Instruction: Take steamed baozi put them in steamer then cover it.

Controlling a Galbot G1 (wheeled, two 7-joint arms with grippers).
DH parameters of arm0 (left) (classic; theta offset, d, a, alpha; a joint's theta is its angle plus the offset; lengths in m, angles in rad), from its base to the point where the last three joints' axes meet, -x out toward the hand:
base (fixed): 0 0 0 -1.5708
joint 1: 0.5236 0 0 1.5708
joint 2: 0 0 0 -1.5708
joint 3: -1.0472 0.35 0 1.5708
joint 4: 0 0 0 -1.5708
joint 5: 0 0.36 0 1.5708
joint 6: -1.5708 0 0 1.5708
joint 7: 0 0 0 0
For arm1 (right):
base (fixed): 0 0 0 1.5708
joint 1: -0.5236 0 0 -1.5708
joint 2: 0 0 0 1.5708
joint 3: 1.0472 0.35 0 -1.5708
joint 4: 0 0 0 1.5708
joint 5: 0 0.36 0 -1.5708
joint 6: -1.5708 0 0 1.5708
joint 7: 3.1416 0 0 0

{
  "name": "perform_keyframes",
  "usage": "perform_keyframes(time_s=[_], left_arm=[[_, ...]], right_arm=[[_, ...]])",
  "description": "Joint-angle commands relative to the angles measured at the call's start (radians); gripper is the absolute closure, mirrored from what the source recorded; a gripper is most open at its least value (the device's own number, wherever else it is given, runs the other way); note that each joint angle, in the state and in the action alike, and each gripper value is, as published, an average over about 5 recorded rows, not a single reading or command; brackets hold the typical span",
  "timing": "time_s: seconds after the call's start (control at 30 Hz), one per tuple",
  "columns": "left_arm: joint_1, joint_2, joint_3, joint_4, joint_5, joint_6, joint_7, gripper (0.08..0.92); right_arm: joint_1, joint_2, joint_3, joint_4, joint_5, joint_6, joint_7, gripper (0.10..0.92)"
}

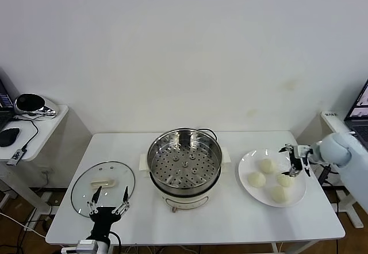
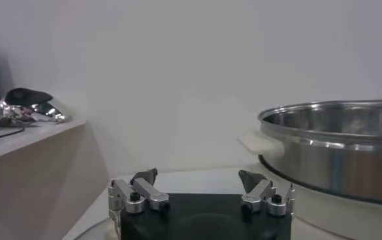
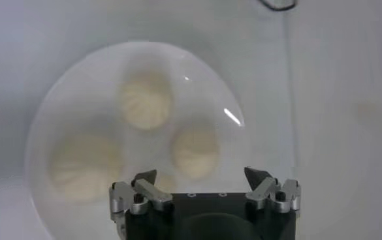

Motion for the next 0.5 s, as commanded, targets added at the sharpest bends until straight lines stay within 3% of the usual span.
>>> perform_keyframes(time_s=[0.03,0.5], left_arm=[[0.000,0.001,-0.006,0.003,0.001,-0.003,0.000,0.177],[-0.007,0.009,-0.014,0.022,0.012,-0.013,0.002,0.177]], right_arm=[[0.156,0.075,-0.172,-0.152,-0.010,0.005,-0.063,0.203],[0.176,0.245,-0.167,-0.351,-0.140,0.080,-0.058,0.203]])
